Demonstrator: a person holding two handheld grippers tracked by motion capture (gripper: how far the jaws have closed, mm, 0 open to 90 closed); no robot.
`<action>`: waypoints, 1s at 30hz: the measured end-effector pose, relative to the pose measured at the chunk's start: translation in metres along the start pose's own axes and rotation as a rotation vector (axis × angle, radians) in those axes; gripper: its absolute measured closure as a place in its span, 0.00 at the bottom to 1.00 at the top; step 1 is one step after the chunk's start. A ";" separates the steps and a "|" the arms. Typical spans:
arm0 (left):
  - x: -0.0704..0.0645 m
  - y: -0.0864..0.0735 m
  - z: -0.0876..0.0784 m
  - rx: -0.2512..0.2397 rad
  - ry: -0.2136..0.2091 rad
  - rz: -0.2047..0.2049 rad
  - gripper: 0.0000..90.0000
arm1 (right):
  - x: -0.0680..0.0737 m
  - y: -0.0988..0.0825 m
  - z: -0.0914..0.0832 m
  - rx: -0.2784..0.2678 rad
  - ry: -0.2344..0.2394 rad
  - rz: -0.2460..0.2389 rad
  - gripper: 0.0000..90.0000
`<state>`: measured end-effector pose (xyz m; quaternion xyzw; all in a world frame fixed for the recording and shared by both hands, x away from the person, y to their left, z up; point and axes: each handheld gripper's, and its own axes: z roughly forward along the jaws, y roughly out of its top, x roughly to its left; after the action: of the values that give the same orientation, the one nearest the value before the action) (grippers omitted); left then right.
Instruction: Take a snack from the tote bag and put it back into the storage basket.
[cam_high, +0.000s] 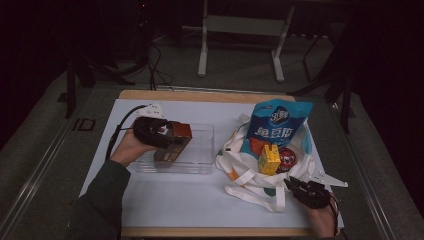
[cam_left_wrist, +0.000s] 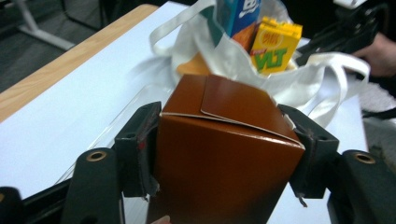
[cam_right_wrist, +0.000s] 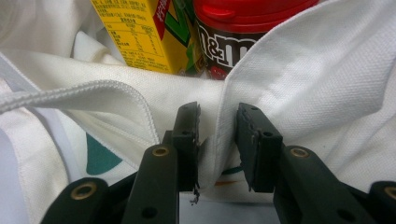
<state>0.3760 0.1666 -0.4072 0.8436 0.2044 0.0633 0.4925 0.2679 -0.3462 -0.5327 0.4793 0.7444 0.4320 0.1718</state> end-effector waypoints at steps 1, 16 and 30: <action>0.000 0.000 0.004 -0.002 -0.010 -0.004 0.40 | 0.000 0.000 0.000 0.000 0.000 0.000 0.77; -0.011 0.008 0.057 0.103 -0.087 0.008 0.36 | 0.000 0.000 0.000 0.000 0.000 -0.002 0.77; -0.017 -0.003 0.078 0.198 -0.110 0.002 0.33 | 0.000 0.000 0.000 0.001 0.001 -0.002 0.77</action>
<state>0.3838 0.0980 -0.4474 0.8905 0.1814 -0.0031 0.4173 0.2679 -0.3463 -0.5327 0.4784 0.7451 0.4318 0.1717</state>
